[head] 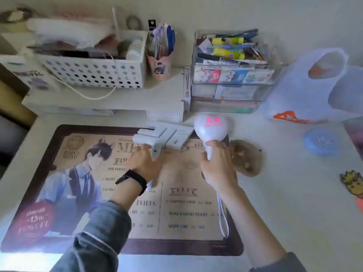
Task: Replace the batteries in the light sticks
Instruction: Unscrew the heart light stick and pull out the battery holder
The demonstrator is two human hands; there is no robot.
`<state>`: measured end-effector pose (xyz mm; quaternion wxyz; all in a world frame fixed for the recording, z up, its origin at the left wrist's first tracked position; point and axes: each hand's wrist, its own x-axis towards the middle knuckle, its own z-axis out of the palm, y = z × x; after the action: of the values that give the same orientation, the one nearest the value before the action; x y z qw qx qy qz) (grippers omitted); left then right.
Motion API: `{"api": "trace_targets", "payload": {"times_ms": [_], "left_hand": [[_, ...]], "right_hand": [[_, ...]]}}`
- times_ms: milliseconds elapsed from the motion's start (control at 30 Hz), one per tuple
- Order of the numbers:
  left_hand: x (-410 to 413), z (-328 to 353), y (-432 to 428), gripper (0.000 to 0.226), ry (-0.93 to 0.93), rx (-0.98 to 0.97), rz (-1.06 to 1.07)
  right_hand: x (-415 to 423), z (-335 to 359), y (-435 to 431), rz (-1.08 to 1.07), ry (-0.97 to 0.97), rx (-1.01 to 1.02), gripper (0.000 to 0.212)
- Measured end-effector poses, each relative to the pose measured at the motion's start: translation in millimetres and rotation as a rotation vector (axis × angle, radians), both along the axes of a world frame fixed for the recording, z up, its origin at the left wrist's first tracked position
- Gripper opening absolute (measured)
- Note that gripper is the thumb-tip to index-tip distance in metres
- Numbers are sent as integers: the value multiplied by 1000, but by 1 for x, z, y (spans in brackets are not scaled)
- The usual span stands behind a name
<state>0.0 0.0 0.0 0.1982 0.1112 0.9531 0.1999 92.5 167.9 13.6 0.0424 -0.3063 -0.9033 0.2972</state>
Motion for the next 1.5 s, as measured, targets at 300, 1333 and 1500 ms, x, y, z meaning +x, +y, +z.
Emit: {"api": "trace_targets", "payload": {"times_ms": [300,1333,1500], "left_hand": [[-11,-67,5,48,307,55,84],[14,-79,-20,36,830,53,-17],[51,-54,-2,36,107,1075,-234]], "right_hand": [[-23,-84,-3,-135,160,356,28],[31,-51,-34,-20,832,-1635,23],[34,-48,-31,130,965,-1678,28]]}}
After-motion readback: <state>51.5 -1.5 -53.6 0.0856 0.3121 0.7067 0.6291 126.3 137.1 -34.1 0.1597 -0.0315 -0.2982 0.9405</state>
